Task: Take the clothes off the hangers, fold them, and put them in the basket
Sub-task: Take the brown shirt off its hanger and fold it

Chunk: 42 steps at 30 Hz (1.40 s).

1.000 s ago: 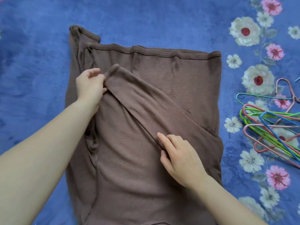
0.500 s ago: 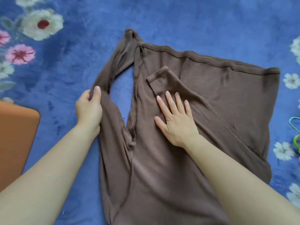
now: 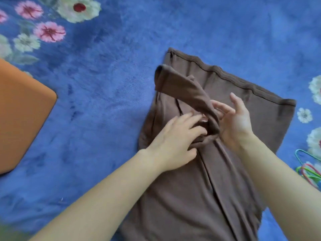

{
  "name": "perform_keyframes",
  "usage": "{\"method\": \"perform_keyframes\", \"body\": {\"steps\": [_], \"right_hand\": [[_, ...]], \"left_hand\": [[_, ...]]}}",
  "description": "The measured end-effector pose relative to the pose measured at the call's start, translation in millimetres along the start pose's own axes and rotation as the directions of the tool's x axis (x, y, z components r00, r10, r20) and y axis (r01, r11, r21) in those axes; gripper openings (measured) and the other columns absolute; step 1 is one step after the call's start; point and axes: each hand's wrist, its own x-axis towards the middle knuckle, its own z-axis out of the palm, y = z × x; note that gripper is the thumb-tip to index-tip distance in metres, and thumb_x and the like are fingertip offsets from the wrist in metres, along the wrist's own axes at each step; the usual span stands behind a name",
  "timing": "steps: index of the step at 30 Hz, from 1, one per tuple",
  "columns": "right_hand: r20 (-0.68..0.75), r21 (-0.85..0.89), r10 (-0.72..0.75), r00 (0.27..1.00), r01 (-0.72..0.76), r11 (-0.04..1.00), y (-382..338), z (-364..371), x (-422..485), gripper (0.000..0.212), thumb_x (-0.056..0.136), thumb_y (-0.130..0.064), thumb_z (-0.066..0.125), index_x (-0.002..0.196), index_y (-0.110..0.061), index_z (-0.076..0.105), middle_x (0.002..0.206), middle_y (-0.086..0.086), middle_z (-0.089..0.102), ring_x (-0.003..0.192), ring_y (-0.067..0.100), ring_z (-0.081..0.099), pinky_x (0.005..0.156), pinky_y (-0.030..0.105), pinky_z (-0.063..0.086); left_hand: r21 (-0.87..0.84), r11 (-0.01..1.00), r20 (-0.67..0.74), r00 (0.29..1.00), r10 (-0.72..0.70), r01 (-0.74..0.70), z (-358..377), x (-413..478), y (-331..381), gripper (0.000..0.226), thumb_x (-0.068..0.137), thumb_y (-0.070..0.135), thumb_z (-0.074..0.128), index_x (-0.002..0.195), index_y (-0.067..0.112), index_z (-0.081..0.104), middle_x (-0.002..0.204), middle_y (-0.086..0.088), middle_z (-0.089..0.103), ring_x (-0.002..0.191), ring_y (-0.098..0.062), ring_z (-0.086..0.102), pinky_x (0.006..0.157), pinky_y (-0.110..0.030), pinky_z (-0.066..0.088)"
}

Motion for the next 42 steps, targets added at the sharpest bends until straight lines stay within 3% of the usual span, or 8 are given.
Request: {"method": "perform_keyframes", "body": {"steps": [3, 6, 10, 13, 16, 22, 30, 42], "right_hand": [[-0.219, -0.221, -0.105, 0.970, 0.056, 0.974, 10, -18, 0, 0.039, 0.090, -0.051, 0.054, 0.102, -0.015, 0.064, 0.099, 0.005, 0.067, 0.074, 0.013, 0.063, 0.068, 0.027, 0.046], [-0.133, -0.539, -0.362, 0.923, 0.239, 0.808, 28, -23, 2, 0.046, 0.081, -0.044, 0.073, 0.116, -0.016, 0.061, 0.118, 0.003, 0.063, 0.097, 0.011, 0.061, 0.085, 0.023, 0.046], [0.233, -0.963, -0.567, 0.790, 0.270, -0.019, 52, -7, 4, 0.063, 0.078, -0.036, 0.073, 0.132, -0.016, 0.047, 0.132, 0.004, 0.044, 0.122, 0.025, 0.040, 0.097, 0.044, 0.036], [0.279, -0.953, -0.544, 0.791, 0.160, -0.256, 48, 2, 6, 0.030, 0.090, -0.019, 0.053, 0.119, -0.008, 0.051, 0.123, 0.014, 0.052, 0.115, 0.036, 0.047, 0.086, 0.044, 0.040], [0.234, -0.972, -0.587, 0.775, 0.209, -0.111, 21, 10, 3, 0.021, 0.095, -0.013, 0.040, 0.106, -0.002, 0.054, 0.111, 0.021, 0.061, 0.103, 0.041, 0.055, 0.075, 0.039, 0.038], [-0.348, -0.224, -0.441, 0.827, 0.383, 0.896, -44, 13, -1, 0.015, 0.083, -0.014, 0.050, 0.068, -0.014, 0.047, 0.072, 0.006, 0.049, 0.065, 0.019, 0.049, 0.069, 0.040, 0.054], [-0.533, 0.005, 0.045, 0.845, -0.050, 0.999, 10, -69, 8, 0.039, 0.091, -0.014, 0.061, 0.130, -0.016, 0.055, 0.124, 0.002, 0.061, 0.102, 0.020, 0.060, 0.087, 0.038, 0.052], [-0.310, 0.040, -0.350, 0.884, 0.380, 0.924, -64, -85, 7, 0.009, 0.093, -0.010, 0.061, 0.094, -0.019, 0.063, 0.092, 0.003, 0.068, 0.076, 0.011, 0.067, 0.062, 0.028, 0.058]], "left_hand": [[0.129, 0.967, 0.109, 0.966, -0.233, 0.219, 37, -42, -5, 0.069, 0.081, 0.025, 0.058, 0.146, 0.030, 0.035, 0.163, -0.003, 0.007, 0.147, -0.020, -0.001, 0.119, -0.050, 0.008], [0.096, 0.920, -0.099, 0.924, -0.370, 0.379, 47, -78, -13, 0.072, 0.069, 0.032, 0.060, 0.139, 0.025, 0.044, 0.150, -0.012, 0.032, 0.136, -0.027, 0.023, 0.109, -0.049, 0.028], [0.039, 0.866, -0.260, 0.842, -0.473, 0.499, 45, -100, -19, 0.057, 0.065, 0.022, 0.063, 0.121, 0.020, 0.053, 0.122, -0.006, 0.041, 0.104, -0.027, 0.045, 0.083, -0.043, 0.045], [-0.070, 0.822, -0.278, 0.780, -0.560, 0.565, 41, -112, -18, 0.043, 0.070, 0.008, 0.068, 0.105, 0.022, 0.047, 0.105, -0.001, 0.045, 0.084, -0.031, 0.058, 0.065, -0.037, 0.044], [-0.108, 0.793, -0.351, 0.723, -0.595, 0.600, 34, -124, -19, 0.041, 0.069, 0.001, 0.068, 0.088, 0.025, 0.041, 0.085, 0.005, 0.049, 0.071, -0.034, 0.055, 0.059, -0.037, 0.039], [-0.166, 0.743, -0.606, 0.527, -0.596, 0.649, 19, -156, -5, 0.025, 0.075, -0.004, 0.065, 0.079, 0.015, 0.050, 0.079, 0.005, 0.042, 0.059, -0.025, 0.043, 0.050, -0.033, 0.036], [0.102, 0.799, -0.309, 0.783, -0.540, 0.592, 62, -178, 11, 0.058, 0.052, -0.015, 0.068, 0.089, 0.027, 0.052, 0.084, 0.008, 0.045, 0.064, -0.019, 0.052, 0.039, -0.031, 0.041], [0.180, 0.826, -0.396, 0.808, -0.436, 0.534, 56, -185, 13, 0.046, 0.060, 0.000, 0.041, 0.096, 0.027, 0.050, 0.084, 0.005, 0.047, 0.072, -0.016, 0.047, 0.039, -0.029, 0.039]]}}
